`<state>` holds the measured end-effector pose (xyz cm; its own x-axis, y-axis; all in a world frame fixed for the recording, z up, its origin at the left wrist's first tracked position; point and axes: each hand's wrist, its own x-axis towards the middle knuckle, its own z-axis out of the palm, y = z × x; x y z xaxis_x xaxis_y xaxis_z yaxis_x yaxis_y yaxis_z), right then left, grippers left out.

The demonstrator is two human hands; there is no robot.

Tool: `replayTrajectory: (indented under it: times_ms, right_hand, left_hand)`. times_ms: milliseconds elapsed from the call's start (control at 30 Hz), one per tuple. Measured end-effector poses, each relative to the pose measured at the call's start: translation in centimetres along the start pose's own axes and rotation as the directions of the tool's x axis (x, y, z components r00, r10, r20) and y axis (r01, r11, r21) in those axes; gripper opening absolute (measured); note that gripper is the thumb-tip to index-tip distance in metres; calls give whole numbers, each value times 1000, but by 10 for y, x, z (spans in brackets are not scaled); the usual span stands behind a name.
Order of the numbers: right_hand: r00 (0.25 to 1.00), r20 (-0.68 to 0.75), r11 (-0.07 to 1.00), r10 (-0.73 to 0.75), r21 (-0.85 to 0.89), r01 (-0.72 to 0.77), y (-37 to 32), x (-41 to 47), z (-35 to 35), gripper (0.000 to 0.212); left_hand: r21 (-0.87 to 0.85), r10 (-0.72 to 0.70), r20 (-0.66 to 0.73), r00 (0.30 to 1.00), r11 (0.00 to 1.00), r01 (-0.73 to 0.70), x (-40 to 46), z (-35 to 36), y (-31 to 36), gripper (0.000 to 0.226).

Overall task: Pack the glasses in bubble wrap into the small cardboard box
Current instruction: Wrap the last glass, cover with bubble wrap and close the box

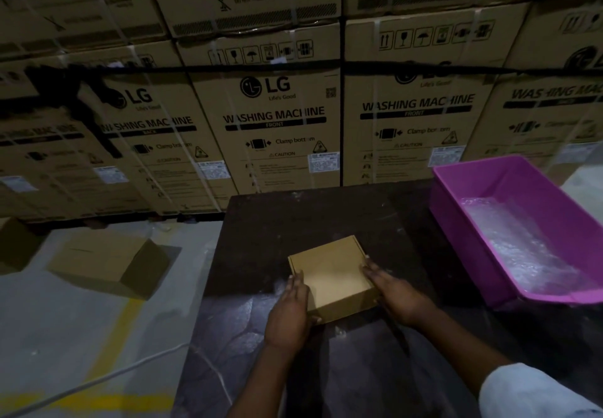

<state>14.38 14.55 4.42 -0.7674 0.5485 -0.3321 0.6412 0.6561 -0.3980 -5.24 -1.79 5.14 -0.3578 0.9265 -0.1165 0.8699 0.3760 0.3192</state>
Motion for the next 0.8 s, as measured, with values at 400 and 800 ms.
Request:
replayTrajectory:
  times_ms: [400, 800]
  right_hand:
    - [1000, 1, 980, -14, -197, 14, -5, -2, -1, 68]
    - [991, -83, 928, -100, -366, 63, -5, 1, 2, 60]
  left_hand:
    - [248, 135, 114, 984, 955, -160, 3, 3, -4, 63]
    - [478, 230, 187, 955, 828, -293, 27, -1, -9, 62]
